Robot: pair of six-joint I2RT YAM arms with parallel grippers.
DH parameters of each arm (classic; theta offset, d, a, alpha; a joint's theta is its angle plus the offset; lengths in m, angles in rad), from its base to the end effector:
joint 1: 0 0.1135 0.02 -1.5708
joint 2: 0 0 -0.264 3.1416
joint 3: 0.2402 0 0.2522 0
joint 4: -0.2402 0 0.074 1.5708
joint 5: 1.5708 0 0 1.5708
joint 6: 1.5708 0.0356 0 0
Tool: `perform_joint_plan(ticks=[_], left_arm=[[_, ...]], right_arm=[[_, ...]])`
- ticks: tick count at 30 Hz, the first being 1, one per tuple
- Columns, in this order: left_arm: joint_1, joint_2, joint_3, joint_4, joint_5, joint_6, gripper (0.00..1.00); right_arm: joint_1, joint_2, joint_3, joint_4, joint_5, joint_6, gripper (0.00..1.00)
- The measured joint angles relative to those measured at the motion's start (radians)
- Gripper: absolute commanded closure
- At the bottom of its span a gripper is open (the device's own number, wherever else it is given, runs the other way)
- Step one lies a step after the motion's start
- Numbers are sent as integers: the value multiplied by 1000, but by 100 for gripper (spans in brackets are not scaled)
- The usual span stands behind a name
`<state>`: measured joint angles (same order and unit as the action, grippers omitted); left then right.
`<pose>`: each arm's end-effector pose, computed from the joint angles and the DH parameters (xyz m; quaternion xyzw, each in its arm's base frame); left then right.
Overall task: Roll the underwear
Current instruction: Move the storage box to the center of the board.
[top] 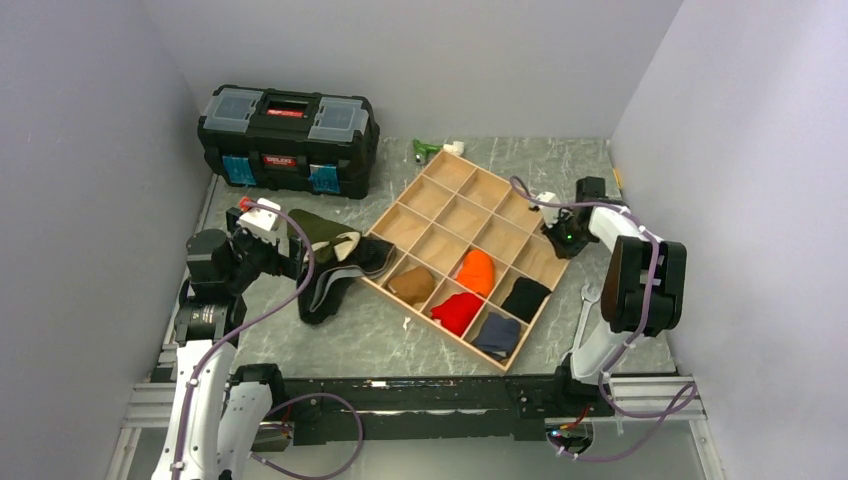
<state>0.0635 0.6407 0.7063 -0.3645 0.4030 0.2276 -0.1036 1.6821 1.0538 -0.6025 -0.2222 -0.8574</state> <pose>0.1515 -0.0044 0.3158 0.1831 0.7758 -0.0749 0.5991 0.3181 -0.0252 0.1779 -0.3779 0.9039 0.0192 0.1996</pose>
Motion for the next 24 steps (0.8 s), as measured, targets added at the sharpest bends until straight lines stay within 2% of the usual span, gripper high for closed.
perform_joint_plan(ticks=[5,13,17,20,24], left_arm=[[1,1,0,0,1,0,1],[1,1,0,0,1,0,1],[1,5,0,0,4,1,1],[1,6,0,0,6,1,1],[1,5,0,0,11,7,1]], right_arm=[[-111,108,135,-35,55,-59,78],[-182,259,365,-6,201,-13,44],[-189,232,368,23,220,33,22],[-191,158,338,40,184,73,18],[-188,-19,290,14,64,109,17]])
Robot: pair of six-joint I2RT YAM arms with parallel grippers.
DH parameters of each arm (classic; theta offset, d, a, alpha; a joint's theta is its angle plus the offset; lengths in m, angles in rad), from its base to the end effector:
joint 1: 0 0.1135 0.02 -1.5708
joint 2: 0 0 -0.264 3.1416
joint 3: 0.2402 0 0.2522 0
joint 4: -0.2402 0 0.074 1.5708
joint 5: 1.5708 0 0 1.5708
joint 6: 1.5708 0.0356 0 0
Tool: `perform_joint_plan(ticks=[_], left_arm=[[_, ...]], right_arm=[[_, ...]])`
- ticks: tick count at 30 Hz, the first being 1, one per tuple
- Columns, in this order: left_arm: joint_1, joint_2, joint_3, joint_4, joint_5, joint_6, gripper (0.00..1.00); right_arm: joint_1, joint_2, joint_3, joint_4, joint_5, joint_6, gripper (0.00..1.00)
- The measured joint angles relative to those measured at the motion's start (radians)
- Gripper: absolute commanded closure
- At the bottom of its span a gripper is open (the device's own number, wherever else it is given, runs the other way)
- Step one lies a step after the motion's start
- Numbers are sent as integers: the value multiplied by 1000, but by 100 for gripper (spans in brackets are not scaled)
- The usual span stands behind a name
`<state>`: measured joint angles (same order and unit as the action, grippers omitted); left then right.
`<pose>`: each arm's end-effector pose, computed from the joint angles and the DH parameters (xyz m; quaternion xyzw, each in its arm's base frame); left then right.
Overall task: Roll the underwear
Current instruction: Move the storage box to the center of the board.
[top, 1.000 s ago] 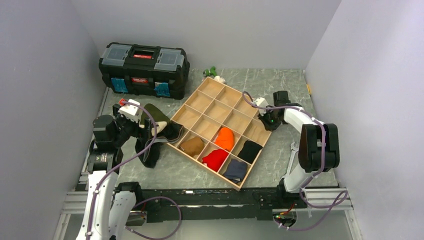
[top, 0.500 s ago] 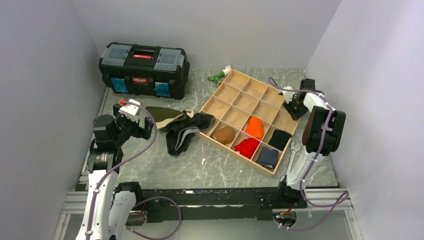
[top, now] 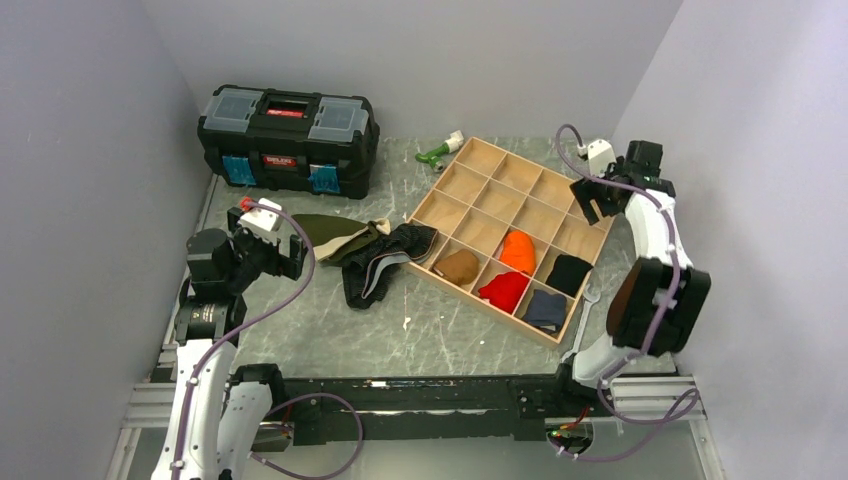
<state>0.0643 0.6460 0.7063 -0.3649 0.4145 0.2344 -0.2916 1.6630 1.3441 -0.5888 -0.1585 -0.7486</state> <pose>0.1524 -0.0046 0.3151 0.1883 0.7758 -0.0779 0.5972 0.3492 -0.0990 0.2705 -0.2386 0.9122 -0.0963 0.3188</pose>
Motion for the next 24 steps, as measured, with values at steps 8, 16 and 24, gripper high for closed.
perform_joint_plan(ticks=[8,16,24], left_arm=[[0,1,0,0,4,8,1],[2,13,0,0,6,8,1],[5,11,0,0,-1,8,1]], right_arm=[[173,-352,-182,-112,-264,-4,19],[553,-481,-422,-172,-346,25,23],[736,-362,-475,-116,-308,63,30]])
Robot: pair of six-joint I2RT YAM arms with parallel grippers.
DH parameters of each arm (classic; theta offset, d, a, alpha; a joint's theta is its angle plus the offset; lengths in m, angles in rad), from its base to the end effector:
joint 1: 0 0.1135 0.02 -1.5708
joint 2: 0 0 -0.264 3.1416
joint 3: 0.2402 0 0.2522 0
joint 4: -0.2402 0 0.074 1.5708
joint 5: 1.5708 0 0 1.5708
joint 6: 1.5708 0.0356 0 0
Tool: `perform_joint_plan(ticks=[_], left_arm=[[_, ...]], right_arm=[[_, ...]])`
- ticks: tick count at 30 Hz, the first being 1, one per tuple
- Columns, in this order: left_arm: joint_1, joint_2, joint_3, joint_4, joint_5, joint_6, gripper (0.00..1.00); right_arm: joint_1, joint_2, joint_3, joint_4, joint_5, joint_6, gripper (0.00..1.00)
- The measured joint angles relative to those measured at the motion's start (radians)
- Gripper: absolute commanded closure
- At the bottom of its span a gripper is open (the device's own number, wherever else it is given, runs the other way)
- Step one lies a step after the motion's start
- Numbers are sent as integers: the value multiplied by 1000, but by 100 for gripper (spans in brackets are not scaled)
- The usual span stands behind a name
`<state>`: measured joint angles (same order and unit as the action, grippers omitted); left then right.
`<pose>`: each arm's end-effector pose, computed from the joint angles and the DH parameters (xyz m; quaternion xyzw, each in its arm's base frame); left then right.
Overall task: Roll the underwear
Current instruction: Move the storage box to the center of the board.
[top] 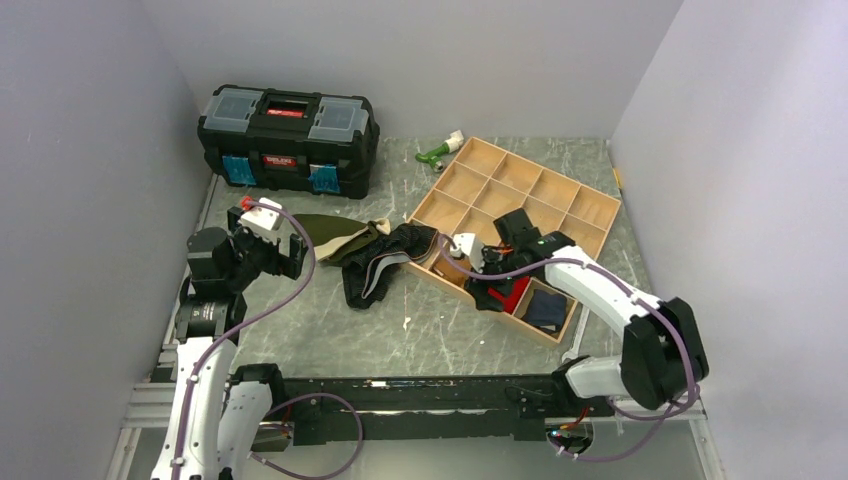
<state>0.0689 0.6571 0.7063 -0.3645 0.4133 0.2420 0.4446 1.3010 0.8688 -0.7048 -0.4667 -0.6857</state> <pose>0.1547 -0.0037 0.3137 0.1885 0.7787 -0.0751 0.5936 0.2113 0.1184 0.2238 -0.5508 0.7757 0.1990 0.2350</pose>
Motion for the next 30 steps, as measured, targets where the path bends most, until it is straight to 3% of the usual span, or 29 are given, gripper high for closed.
perform_joint_plan(ticks=[3,8,13,23,30], left_arm=[[0,0,0,0,-1,0,1],[0,0,0,0,-1,0,1],[0,-2,0,0,-1,0,1],[0,-4,0,0,1,0,1],[0,-4,0,0,1,0,1]], right_arm=[[46,58,-12,29,32,7,41],[68,133,-20,40,91,1,76],[77,125,-38,33,127,-10,98],[-26,1,-113,-58,351,-182,100],[-244,29,-77,-154,365,-398,100]])
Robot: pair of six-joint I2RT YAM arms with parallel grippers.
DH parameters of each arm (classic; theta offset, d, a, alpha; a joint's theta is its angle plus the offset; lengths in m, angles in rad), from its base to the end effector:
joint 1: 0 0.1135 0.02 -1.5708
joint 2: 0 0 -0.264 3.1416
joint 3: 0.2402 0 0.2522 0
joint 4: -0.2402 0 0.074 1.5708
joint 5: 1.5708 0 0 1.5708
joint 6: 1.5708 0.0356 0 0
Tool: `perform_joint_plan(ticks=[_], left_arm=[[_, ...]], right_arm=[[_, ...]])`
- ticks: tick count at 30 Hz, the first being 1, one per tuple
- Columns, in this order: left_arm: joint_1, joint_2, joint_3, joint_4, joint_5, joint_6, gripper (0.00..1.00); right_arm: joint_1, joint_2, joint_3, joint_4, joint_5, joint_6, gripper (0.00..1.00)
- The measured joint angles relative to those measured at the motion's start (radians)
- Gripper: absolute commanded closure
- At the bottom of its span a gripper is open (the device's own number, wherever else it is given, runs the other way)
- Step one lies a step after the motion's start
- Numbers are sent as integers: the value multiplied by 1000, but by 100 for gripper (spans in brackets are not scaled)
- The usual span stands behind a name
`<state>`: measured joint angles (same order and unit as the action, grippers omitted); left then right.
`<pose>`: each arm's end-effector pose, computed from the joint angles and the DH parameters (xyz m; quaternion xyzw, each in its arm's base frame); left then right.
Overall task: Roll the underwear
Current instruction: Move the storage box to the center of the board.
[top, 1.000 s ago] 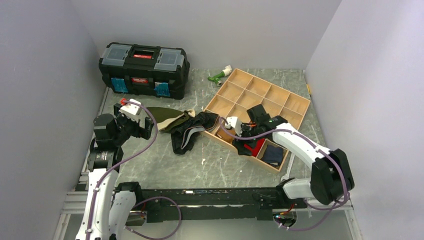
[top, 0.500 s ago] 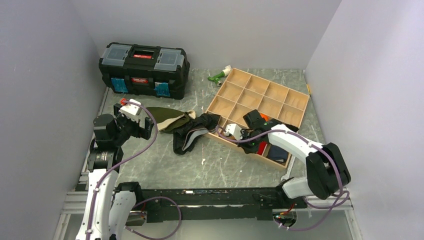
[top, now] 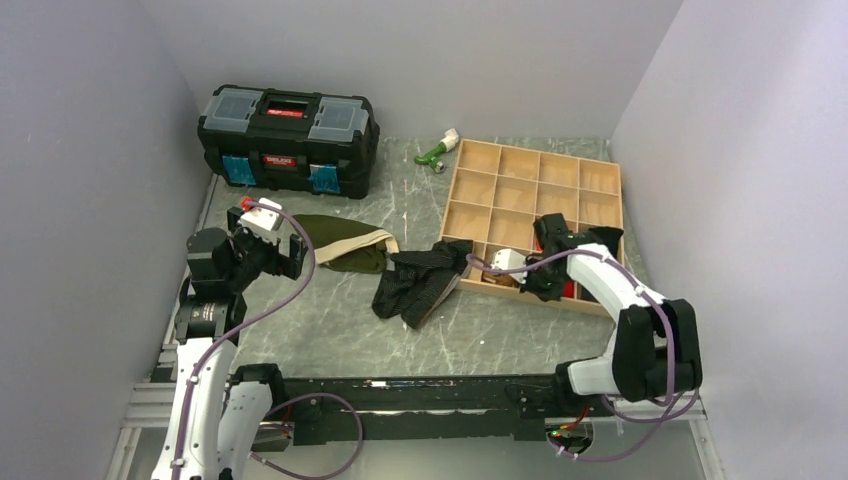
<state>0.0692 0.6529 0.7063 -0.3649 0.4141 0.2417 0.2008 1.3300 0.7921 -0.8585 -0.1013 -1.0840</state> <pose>0.1538 -0.0037 0.3142 0.1887 0.7776 -0.0749 0.5951 0.2121 0.0468 0.1881 -0.5996 0.7940 0.0084 0.1002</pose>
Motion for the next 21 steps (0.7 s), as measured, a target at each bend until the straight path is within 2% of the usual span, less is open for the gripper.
perform_joint_plan(ticks=[6,21], left_arm=[[0,6,0,0,3,0,1],[1,80,7,-24,31,5,1]], right_arm=[[-124,40,31,9,7,-110,100],[-164,111,74,17,40,-241,100]])
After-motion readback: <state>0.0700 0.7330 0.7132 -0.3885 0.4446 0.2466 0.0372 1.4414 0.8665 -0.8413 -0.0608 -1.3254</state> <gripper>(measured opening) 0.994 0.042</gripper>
